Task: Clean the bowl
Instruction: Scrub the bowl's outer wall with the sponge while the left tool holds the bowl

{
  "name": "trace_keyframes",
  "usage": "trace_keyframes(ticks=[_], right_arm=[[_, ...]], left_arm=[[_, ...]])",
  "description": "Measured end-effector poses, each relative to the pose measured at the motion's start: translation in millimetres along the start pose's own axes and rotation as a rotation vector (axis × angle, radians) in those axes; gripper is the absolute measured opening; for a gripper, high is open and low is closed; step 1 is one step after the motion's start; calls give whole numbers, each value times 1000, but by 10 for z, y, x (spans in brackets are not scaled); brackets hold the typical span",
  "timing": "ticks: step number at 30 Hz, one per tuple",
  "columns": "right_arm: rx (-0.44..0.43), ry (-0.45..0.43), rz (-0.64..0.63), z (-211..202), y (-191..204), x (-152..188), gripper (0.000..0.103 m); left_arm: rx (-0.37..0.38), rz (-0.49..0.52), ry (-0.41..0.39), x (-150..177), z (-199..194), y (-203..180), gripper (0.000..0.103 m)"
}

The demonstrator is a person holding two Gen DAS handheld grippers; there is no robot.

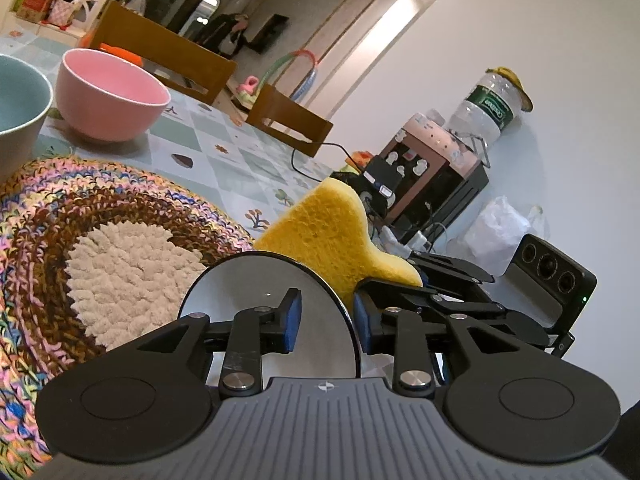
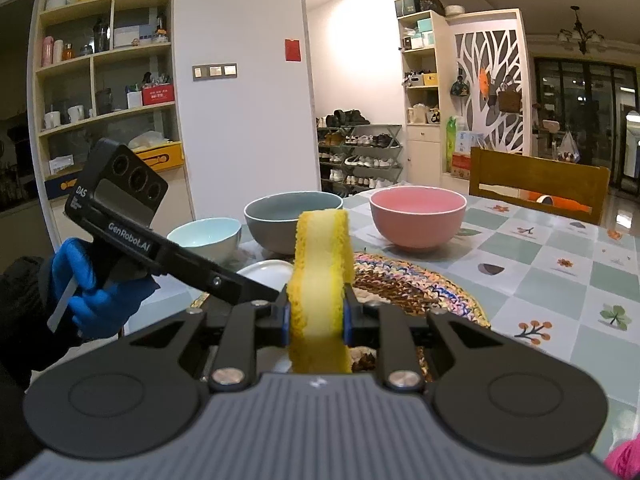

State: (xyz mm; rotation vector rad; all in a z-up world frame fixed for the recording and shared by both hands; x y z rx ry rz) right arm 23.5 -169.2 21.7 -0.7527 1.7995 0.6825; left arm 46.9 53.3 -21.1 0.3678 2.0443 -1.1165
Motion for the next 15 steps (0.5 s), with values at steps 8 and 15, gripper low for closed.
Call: trace_keyframes(ticks=[8, 15], right_arm=[[17, -9, 21, -28, -25, 38, 23], [61, -39, 40, -89, -99, 33, 23]], left_arm=[[-13, 72, -25, 13, 39, -91, 16], [-20, 132, -41, -96, 234, -125, 13]])
Point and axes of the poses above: each gripper's, at about its wrist camera, not at the fingertips, and z roughly the way its jaws point, y to its left, x to its underside, the point moved 5 cm from there along z, roughly the way its jaws point, and after that the axes turned 2 degrees about -x, right-handed, at the moved point
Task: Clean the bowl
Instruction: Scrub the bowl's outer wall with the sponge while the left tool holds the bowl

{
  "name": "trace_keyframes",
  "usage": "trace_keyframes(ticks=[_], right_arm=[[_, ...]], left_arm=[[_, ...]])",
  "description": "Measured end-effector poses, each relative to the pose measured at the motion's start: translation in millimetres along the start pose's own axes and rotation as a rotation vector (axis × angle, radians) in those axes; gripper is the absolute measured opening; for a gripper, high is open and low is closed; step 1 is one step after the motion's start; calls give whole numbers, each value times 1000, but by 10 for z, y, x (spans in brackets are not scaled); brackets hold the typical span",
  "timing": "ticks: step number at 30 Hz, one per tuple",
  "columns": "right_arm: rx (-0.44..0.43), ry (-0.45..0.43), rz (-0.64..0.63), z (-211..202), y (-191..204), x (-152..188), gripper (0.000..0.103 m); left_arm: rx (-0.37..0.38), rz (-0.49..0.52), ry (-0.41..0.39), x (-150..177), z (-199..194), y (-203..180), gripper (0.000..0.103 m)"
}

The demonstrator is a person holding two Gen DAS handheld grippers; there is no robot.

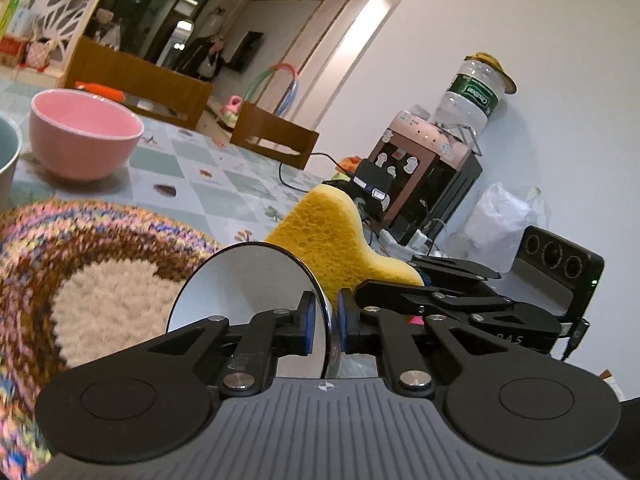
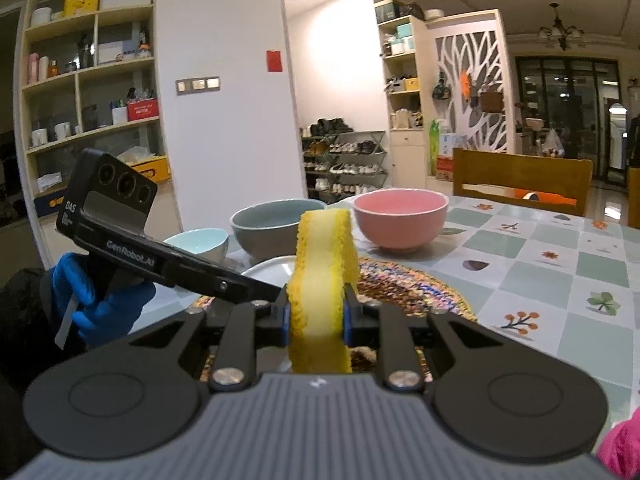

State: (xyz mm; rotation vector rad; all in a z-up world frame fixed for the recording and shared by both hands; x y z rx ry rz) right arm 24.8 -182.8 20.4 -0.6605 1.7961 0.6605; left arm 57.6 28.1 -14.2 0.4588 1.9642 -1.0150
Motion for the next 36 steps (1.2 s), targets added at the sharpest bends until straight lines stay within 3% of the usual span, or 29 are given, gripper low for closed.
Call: trace_keyframes(ticks=[5, 12, 36], right_arm=[[73, -15, 15, -48, -130, -12, 23], [104, -18, 38, -98, -266, 35, 23], [10, -45, 37, -275, -41, -3, 23]], left_arm=[[3, 34, 1, -84, 222, -19, 13], [16, 23, 0, -39, 316, -11, 12], [44, -65, -2, 350, -82, -5, 14]])
Point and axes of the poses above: each gripper's, at about its wrist camera, not at the fingertips, and z roughly the way its jaws point, y to its left, x to its underside, the point moved 5 cm from there along z, roughly the way its jaws point, and after that the axes turned 2 degrees about -x, right-handed, at the moved point
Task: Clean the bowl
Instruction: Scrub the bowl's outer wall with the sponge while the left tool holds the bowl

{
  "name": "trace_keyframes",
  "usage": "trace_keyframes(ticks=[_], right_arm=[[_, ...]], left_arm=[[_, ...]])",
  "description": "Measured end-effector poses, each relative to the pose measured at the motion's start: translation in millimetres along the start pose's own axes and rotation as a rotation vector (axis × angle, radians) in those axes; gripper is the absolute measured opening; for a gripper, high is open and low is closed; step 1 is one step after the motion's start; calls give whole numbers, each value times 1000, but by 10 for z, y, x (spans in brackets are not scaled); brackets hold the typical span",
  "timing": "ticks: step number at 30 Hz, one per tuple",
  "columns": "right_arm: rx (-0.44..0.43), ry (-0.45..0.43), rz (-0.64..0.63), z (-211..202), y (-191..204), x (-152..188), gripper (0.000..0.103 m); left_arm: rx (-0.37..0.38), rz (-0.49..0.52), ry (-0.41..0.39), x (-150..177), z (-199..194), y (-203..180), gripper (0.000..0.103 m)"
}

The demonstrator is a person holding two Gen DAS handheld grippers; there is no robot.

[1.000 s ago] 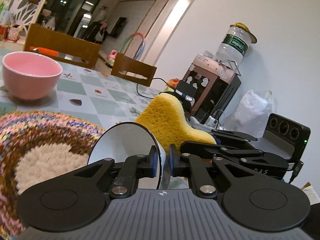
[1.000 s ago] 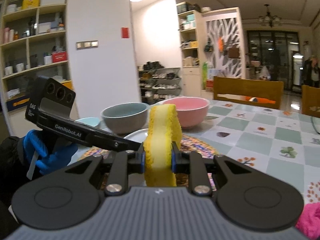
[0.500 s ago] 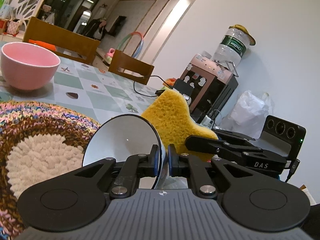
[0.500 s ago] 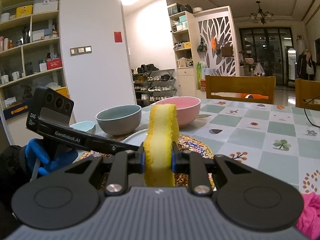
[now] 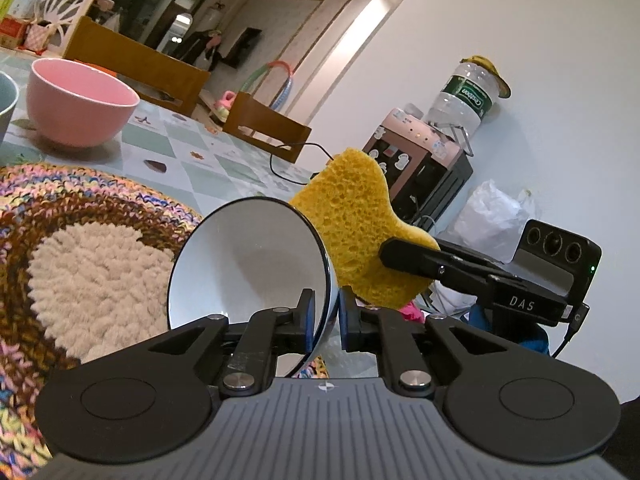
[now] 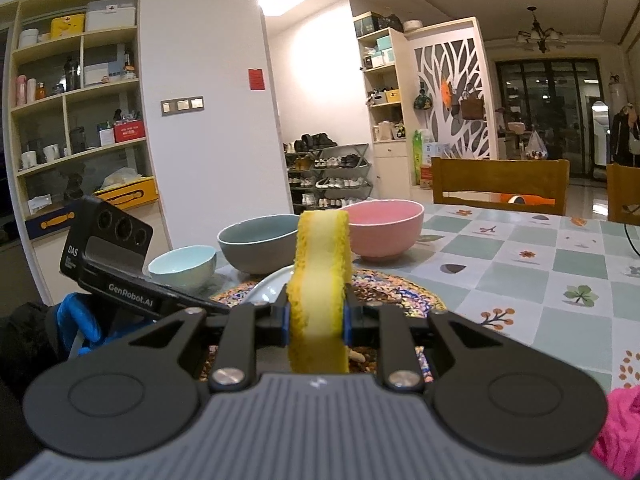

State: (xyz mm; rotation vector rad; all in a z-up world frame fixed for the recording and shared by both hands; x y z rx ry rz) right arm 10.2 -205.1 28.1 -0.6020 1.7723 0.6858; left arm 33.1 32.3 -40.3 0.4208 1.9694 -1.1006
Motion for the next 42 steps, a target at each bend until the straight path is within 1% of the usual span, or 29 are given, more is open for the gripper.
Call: trace_keyframes(ticks=[8, 18, 25, 36, 42], right_arm=[[-24, 13, -41, -10, 117, -17, 23], [-23, 31, -91, -9, 213, -35, 23], [-53, 38, -130, -11, 289, -79, 23], [-68, 54, -99, 185, 40, -189, 23], [-30, 66, -79, 329, -92, -172, 23]], left_arm=[[1, -13, -5, 75, -65, 7, 15], [7, -24, 13, 92, -71, 12, 16], [4, -22, 29, 117, -88, 14, 16], [-6, -34, 34, 133, -130, 54, 17], [-2, -36, 46, 146, -104, 69, 18]])
Point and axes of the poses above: each gripper's, at about its wrist camera, not at the fingertips, and z roughly the way its jaws point, y to its left, x to its underside, the point moved 5 cm from there along z, roughly the way its jaws point, and after that the axes turned 2 degrees about -x, right-handed, at the moved point
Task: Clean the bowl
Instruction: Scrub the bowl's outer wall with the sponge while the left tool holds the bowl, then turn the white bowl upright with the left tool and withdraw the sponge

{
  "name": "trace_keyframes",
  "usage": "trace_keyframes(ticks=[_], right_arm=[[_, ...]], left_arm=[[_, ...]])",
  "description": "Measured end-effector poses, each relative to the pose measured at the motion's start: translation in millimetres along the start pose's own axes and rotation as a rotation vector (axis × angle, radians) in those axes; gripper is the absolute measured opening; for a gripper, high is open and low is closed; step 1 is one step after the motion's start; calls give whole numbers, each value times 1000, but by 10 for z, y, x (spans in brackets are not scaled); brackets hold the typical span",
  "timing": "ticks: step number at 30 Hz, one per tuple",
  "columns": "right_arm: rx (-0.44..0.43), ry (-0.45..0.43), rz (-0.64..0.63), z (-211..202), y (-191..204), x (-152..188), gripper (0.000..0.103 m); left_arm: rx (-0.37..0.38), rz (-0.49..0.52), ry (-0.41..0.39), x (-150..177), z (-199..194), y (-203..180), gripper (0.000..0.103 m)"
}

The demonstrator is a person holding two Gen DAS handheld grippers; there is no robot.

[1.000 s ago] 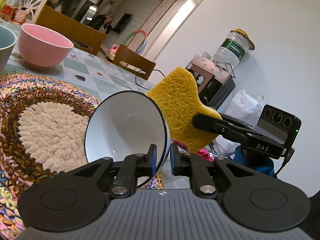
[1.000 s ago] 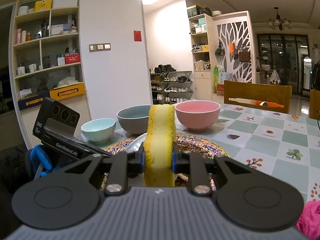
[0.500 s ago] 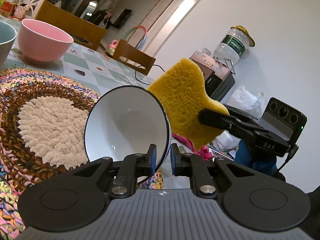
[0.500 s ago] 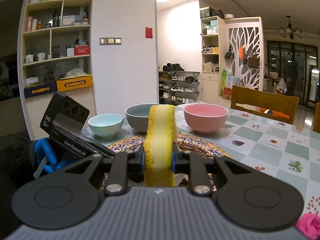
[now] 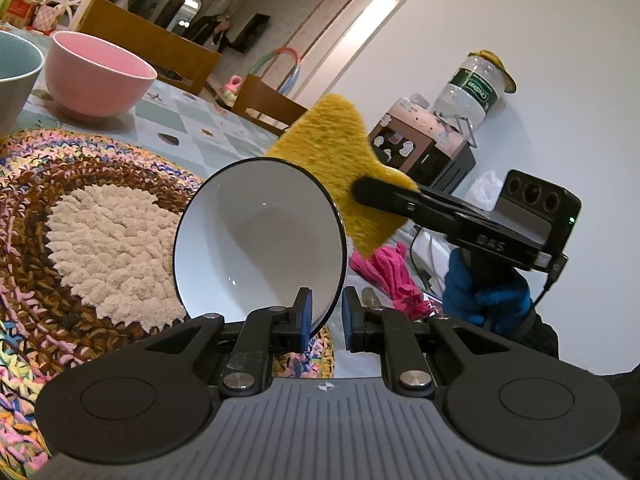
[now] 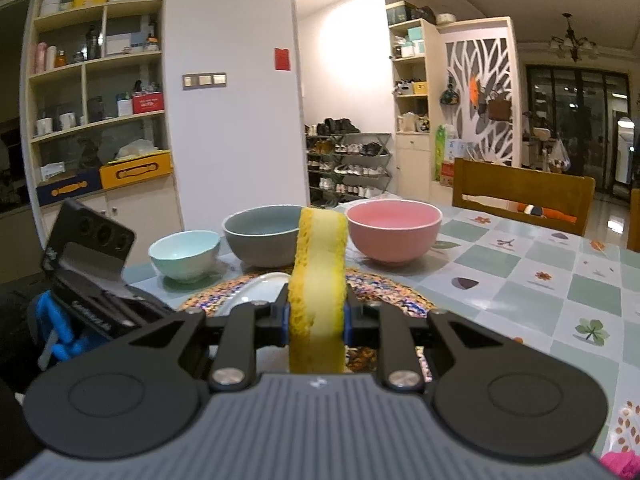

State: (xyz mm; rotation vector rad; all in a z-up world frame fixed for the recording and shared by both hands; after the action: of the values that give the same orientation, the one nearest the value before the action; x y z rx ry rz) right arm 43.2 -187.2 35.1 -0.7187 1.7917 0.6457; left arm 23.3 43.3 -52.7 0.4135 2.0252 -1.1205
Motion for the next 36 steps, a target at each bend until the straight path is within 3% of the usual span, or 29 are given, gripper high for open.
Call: trace_keyframes(ticks=[9, 28, 36], right_arm=[[51, 5, 76, 183, -163, 130, 23], [211, 46, 115, 58, -315, 343, 24], [264, 72, 108, 32, -334, 396, 24]], left_arm=[[-4, -5, 1, -30, 69, -2, 18], [-60, 21, 53, -248, 505, -161, 18], [-99, 26, 71, -285, 610, -203, 23]])
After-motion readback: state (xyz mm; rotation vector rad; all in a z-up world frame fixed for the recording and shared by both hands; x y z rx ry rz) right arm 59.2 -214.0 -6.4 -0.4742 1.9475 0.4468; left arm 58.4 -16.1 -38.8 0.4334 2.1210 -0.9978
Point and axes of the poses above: each gripper's, at about its wrist camera, not at the fingertips, and z roughly the way its jaws point, y to its left, x to its underside, the point moved 5 cm from there along z, roughly the way its jaws point, and after that the axes turned 2 degrees about -x, right-handed, at the moved point
